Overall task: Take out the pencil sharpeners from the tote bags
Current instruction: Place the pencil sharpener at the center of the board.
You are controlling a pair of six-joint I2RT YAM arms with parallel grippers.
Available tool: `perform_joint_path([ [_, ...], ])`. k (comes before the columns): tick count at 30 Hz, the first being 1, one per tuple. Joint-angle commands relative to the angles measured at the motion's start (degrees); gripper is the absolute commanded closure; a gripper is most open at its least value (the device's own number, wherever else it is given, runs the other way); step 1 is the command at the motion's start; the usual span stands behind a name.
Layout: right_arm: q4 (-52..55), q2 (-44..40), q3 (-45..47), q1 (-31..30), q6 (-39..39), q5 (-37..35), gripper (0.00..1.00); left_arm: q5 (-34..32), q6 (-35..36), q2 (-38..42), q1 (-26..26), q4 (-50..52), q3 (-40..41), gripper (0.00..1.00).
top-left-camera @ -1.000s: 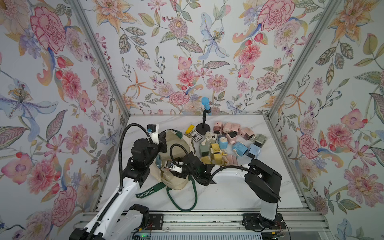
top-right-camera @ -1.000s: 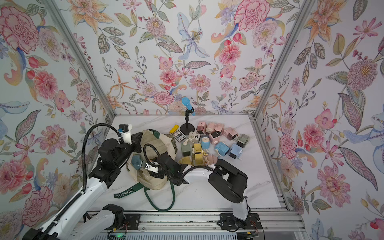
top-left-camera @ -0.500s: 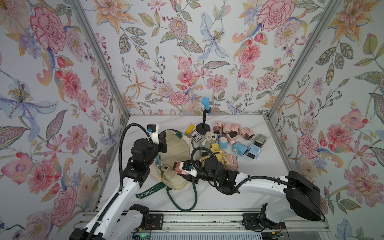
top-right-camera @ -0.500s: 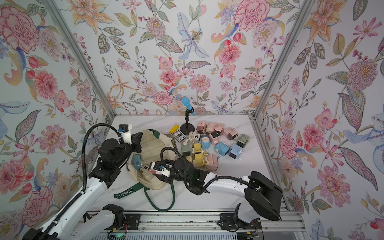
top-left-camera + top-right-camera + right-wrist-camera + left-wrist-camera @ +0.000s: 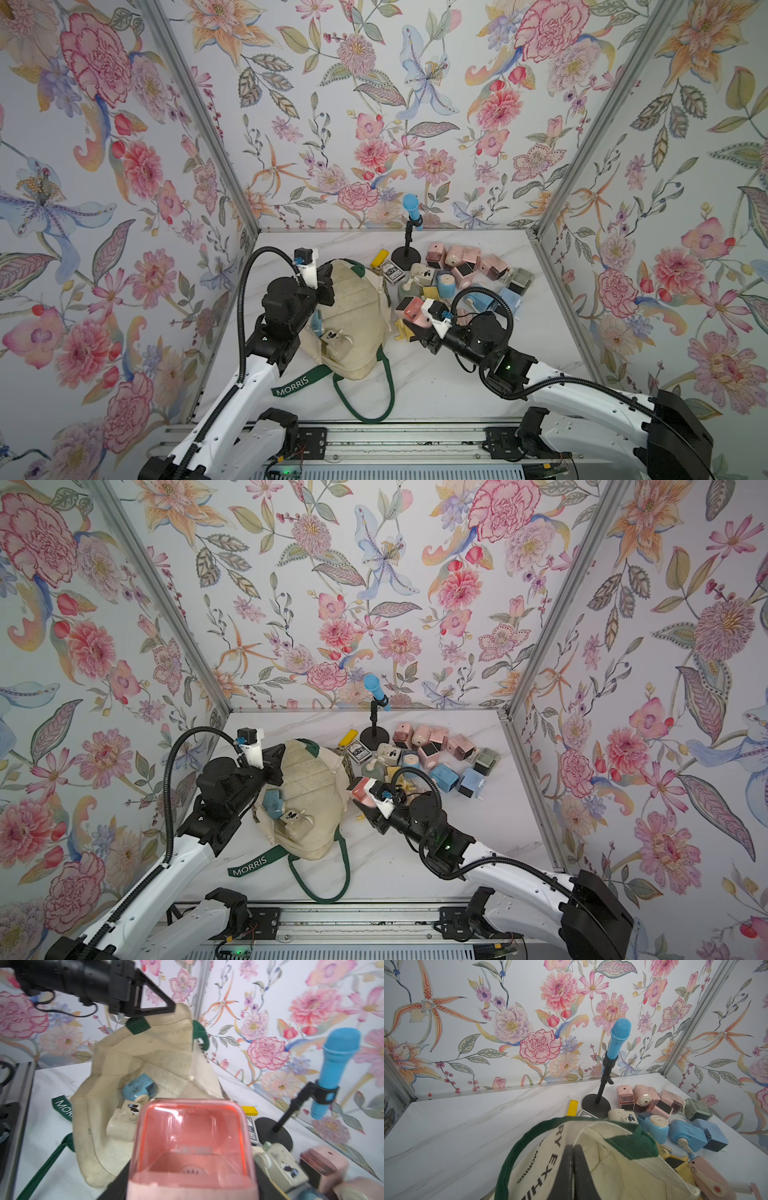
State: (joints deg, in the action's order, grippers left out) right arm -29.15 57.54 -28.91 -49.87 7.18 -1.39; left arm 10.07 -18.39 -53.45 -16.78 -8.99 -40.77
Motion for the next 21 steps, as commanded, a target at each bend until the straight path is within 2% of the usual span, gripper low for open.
perform_joint_path([
  [1,2.3,-4.1,1.6,2.5,-5.9,-6.7,0.64,-0.2,0.7,0.3,0.1,-1.2,-1.1,1.0],
  [7,11.6,-8.6,4.0,8.5,-13.4,-18.6,0.63,-0.1,0.6,0.2,0.0,-1.1,-1.1,1.0],
  [12,20.4,-8.7,4.5,18.2,-20.6,-23.0,0.63,-0.4,0.8,0.4,0.0,-0.9,-1.1,1.0],
  [17,21.8,-7.7,7.1,25.6,-26.0,-19.2,0.63,-0.3,0.8,0.2,0.0,-1.0,-1.1,1.0],
  [21,23.9,-4.4,7.0,28.2,-28.3,-17.8,0.62,-0.1,0.7,0.1,0.0,-0.9,-1.2,1.0],
])
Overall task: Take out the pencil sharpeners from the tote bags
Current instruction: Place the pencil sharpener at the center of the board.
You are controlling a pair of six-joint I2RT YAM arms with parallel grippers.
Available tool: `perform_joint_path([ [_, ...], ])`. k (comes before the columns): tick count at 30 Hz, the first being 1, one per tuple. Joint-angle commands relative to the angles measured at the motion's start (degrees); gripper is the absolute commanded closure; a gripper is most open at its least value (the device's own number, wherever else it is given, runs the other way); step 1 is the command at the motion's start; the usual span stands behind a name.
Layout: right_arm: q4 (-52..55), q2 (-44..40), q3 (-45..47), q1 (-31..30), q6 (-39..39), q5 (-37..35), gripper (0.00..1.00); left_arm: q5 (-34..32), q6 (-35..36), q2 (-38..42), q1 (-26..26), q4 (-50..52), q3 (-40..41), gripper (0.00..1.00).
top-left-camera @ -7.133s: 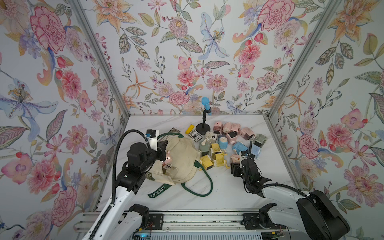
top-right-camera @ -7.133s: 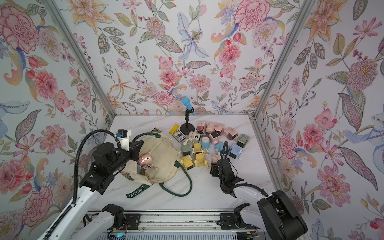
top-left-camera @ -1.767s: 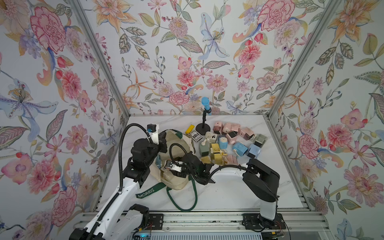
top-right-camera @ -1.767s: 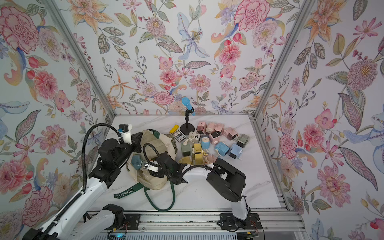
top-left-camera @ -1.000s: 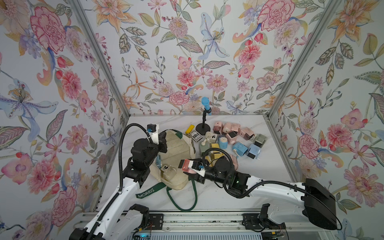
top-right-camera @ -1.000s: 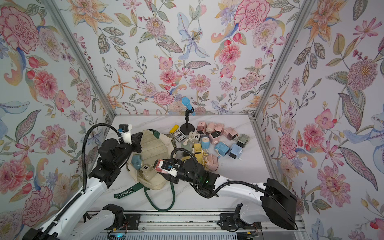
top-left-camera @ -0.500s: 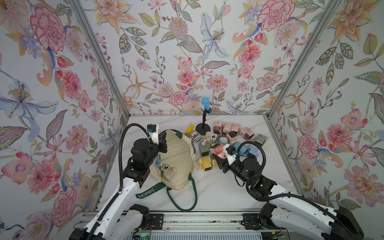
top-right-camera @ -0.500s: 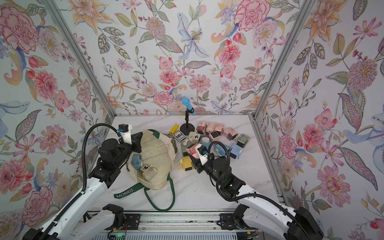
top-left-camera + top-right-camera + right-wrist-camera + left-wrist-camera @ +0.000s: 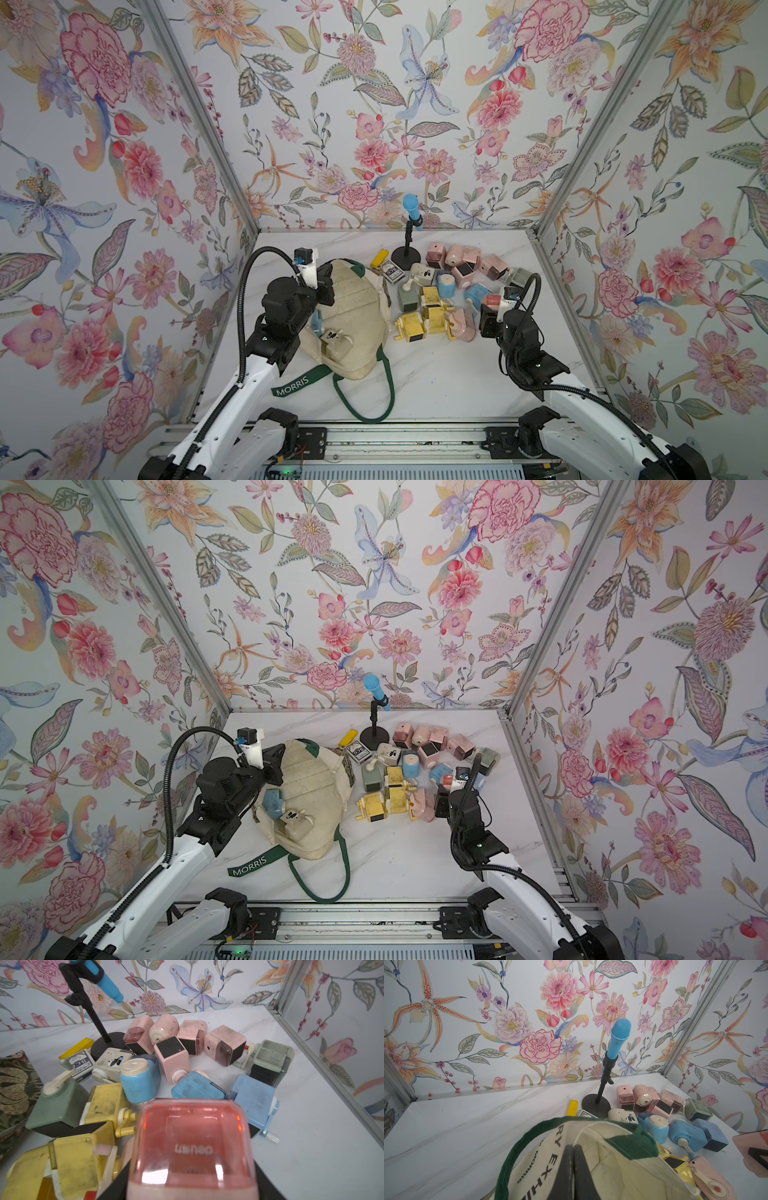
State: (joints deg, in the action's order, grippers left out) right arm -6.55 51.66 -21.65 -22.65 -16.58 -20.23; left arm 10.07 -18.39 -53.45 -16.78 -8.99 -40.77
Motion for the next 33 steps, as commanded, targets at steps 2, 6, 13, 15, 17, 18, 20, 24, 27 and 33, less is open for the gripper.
perform_joint_path([
  [2,1.3,4.0,-0.5,1.6,-5.0,2.4,0.61,-0.1,0.7,0.3,0.1,-0.9,-1.1,1.0],
  [6,1.6,9.2,-2.1,2.0,-5.1,4.2,0.59,-0.1,0.6,0.1,0.0,-0.9,-1.1,1.0],
  [13,0.9,15.5,-3.8,2.1,-4.8,4.2,0.54,-0.2,0.8,0.0,-0.3,-0.9,-1.1,1.0],
  [15,0.8,16.8,-4.3,2.1,-4.5,4.8,0.5,-0.2,0.8,-0.1,-0.2,-0.9,-1.1,1.0],
  [17,0.6,17.7,-4.6,2.1,-4.3,5.3,0.43,-0.2,0.8,0.0,-0.3,-0.8,-1.1,1.0],
  [18,0.6,18.0,-4.8,2.1,-4.2,5.5,0.38,-0.2,0.8,0.1,-0.4,-0.8,-1.1,1.0],
  [20,0.6,18.5,-5.0,2.0,-3.9,5.6,0.3,-0.2,0.9,0.0,-0.4,-0.9,-1.1,1.0],
  [24,0.6,18.7,-5.2,1.9,-3.7,5.6,0.25,-0.1,0.9,-0.1,-0.4,-0.9,-1.1,1.0],
  [27,0.9,17.8,-5.2,1.6,-3.6,5.4,0.24,-0.2,0.9,0.1,-0.5,-0.8,-1.1,1.0],
  [33,0.9,10.8,-5.1,-2.0,-1.3,2.8,0.22,-0.2,1.0,0.0,-0.5,-0.8,-1.1,1.0],
])
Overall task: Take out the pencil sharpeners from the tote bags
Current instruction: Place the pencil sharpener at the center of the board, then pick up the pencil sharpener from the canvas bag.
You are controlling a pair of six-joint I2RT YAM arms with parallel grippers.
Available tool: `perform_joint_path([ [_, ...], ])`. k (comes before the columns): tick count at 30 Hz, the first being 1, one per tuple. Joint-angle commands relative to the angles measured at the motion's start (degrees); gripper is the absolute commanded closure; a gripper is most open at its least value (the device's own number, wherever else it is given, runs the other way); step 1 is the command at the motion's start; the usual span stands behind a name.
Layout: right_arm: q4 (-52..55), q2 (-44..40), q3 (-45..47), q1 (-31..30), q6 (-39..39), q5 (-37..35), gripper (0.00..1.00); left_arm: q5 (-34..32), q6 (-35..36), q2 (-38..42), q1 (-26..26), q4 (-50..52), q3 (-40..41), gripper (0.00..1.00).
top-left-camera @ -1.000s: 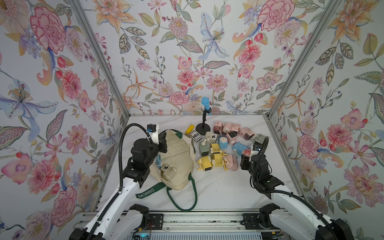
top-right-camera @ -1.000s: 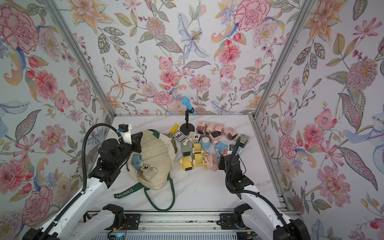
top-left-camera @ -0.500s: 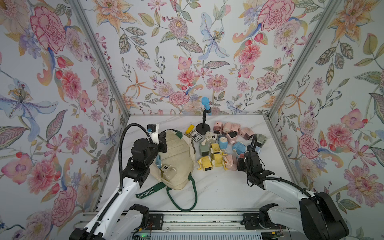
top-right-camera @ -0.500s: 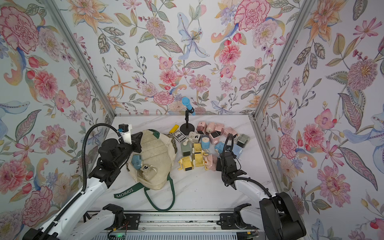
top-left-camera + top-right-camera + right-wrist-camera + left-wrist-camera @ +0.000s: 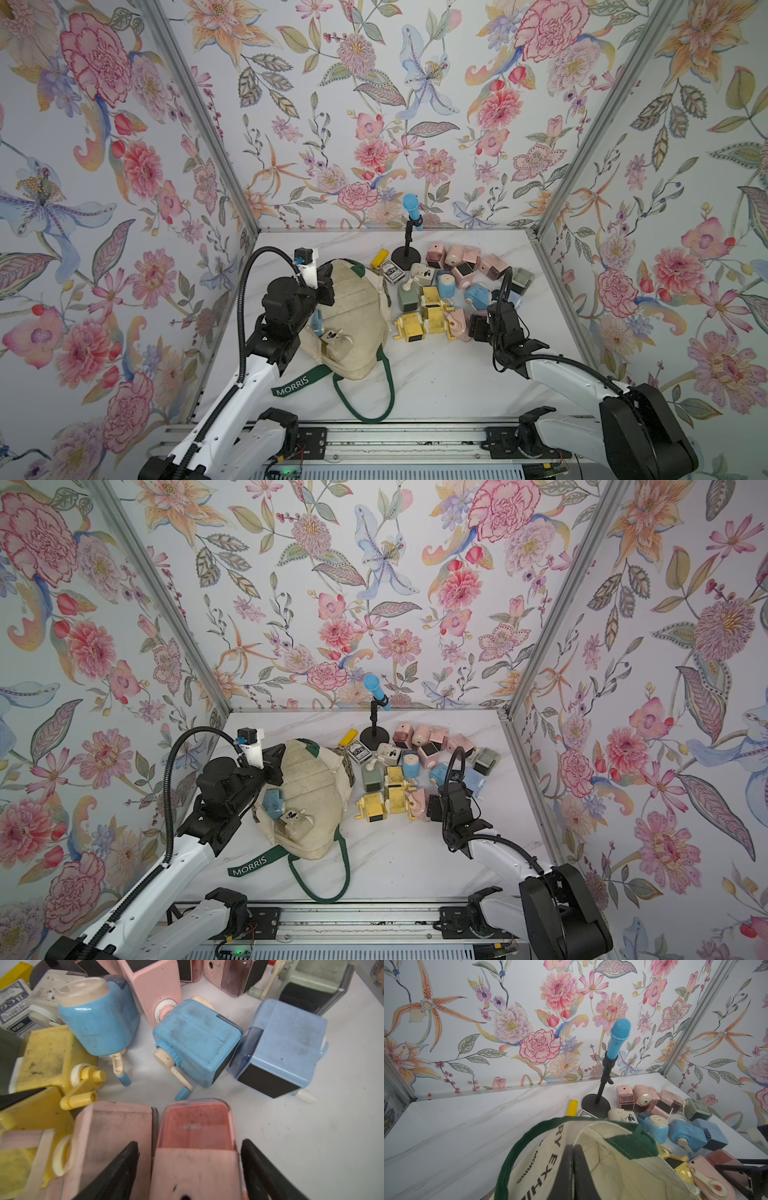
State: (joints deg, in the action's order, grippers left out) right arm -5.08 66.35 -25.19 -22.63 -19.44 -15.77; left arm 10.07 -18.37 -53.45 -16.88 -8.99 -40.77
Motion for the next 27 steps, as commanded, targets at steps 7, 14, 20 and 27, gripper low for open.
perform_joint_path([
  [7,-8.8,-16.3,-1.0,-18.9,11.8,1.6,0.24,0.1,1.5,0.2,-0.4,-0.7,-1.1,1.0],
  [14,-16.9,-8.3,-6.4,-37.0,23.0,11.1,0.28,2.1,3.9,1.1,-0.6,-1.3,-0.3,1.0],
  [20,-18.8,11.0,-17.3,-45.5,31.5,12.2,0.27,2.9,6.0,2.1,-0.7,-1.8,0.5,1.0],
  [27,-15.5,29.1,-30.6,-46.3,35.2,9.9,0.26,3.5,6.6,2.3,-0.7,-2.3,0.9,1.0],
])
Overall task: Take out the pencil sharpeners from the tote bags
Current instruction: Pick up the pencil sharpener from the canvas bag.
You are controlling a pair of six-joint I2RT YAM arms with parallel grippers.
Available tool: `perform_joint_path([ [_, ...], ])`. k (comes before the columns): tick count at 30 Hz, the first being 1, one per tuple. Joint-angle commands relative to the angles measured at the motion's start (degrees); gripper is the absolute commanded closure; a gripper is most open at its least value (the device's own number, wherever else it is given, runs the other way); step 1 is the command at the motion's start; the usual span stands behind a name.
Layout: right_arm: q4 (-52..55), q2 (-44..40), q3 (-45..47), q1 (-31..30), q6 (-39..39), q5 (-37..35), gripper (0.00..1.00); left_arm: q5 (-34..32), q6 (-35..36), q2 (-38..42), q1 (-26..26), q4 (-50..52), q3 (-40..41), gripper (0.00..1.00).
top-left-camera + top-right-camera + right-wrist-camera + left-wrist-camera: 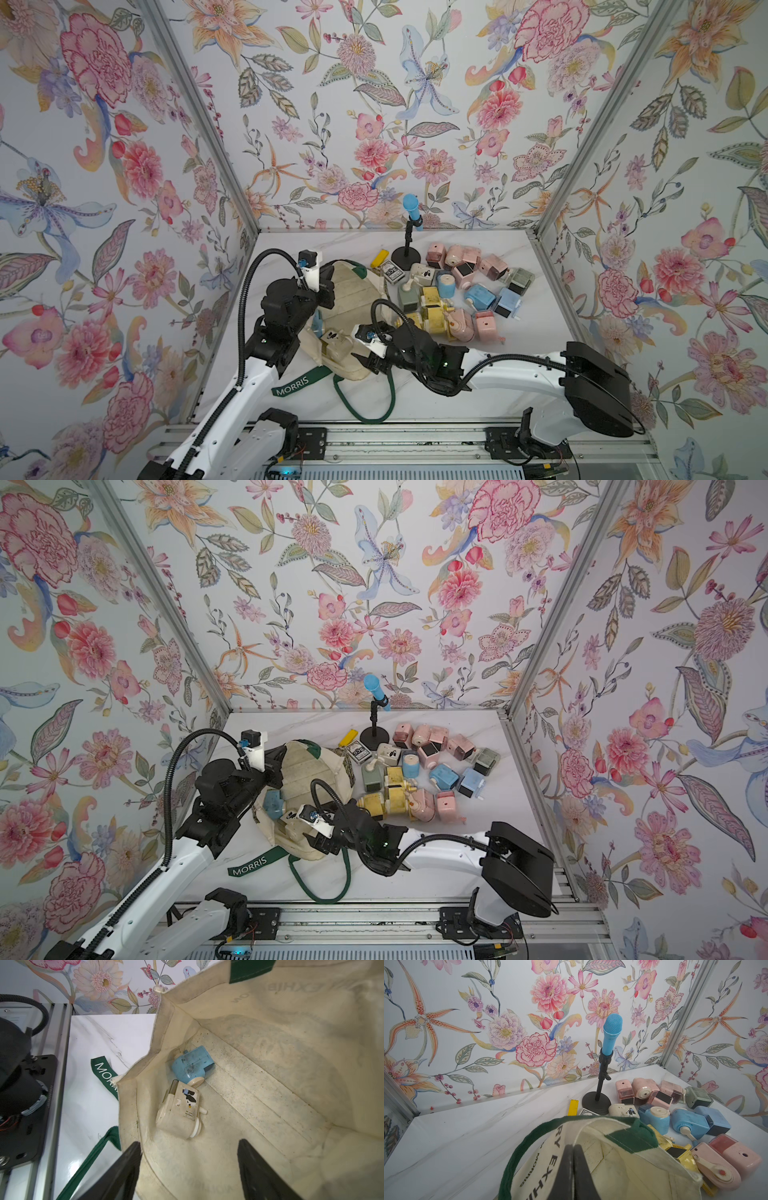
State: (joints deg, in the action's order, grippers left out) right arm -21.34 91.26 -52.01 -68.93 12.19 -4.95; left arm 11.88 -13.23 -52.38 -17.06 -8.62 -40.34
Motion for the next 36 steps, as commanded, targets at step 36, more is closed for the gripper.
perform_joint_path([
  [36,13.9,35.4,-29.1,5.5,-17.2,16.3,0.0,2.2,0.5,0.6,-0.7,-2.9,0.4,1.0],
])
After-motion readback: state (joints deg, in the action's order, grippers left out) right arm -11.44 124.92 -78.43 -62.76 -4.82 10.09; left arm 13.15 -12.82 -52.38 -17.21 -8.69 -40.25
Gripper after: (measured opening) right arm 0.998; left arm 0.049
